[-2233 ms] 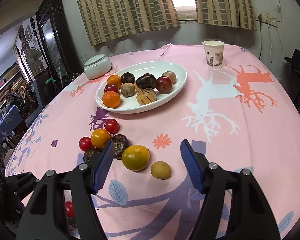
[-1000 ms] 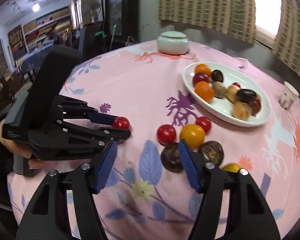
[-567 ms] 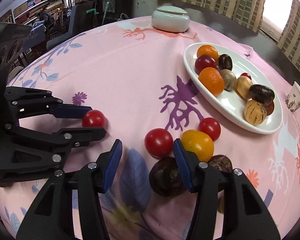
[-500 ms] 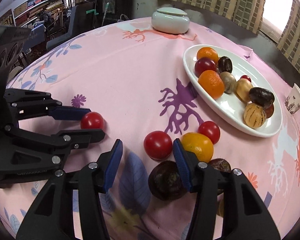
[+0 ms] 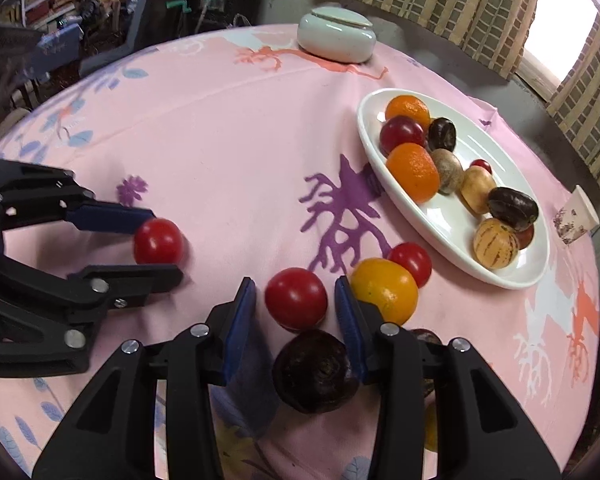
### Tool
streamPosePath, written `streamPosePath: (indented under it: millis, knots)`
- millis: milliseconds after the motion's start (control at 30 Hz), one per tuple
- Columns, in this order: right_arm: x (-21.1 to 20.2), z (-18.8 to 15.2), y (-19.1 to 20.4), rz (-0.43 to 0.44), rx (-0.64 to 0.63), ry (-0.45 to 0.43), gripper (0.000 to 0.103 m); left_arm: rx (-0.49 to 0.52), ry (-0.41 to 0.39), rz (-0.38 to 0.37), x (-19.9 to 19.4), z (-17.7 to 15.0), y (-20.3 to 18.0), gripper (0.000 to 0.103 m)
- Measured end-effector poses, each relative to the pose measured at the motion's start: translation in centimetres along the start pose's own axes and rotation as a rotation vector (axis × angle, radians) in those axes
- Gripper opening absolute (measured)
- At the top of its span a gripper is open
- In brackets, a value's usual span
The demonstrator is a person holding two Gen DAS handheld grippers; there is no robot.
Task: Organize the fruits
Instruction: 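Grasp another red tomato with the right gripper while the left gripper holds its tomato, then carry both red tomatoes to the white plate and open both grippers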
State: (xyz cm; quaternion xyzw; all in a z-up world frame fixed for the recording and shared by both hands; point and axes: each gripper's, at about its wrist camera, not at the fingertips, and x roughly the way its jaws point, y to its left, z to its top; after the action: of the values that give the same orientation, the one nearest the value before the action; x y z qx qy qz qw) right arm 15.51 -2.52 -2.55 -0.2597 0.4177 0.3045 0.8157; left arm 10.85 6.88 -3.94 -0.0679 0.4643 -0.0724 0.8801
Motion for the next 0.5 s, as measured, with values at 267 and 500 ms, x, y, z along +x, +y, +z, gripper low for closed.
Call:
streamPosePath:
  millis: [267, 500]
  knots:
    - [0.5, 0.2, 0.8, -0.035, -0.040, 0.010, 0.032, 0.008, -0.006, 0.006, 0.0, -0.1, -0.1, 0.045]
    - [-0.7, -0.6, -1.6, 0.132, 0.142, -0.036, 0.031, 0.014, -0.011, 0.008, 0.0, 0.0, -0.1, 0.036]
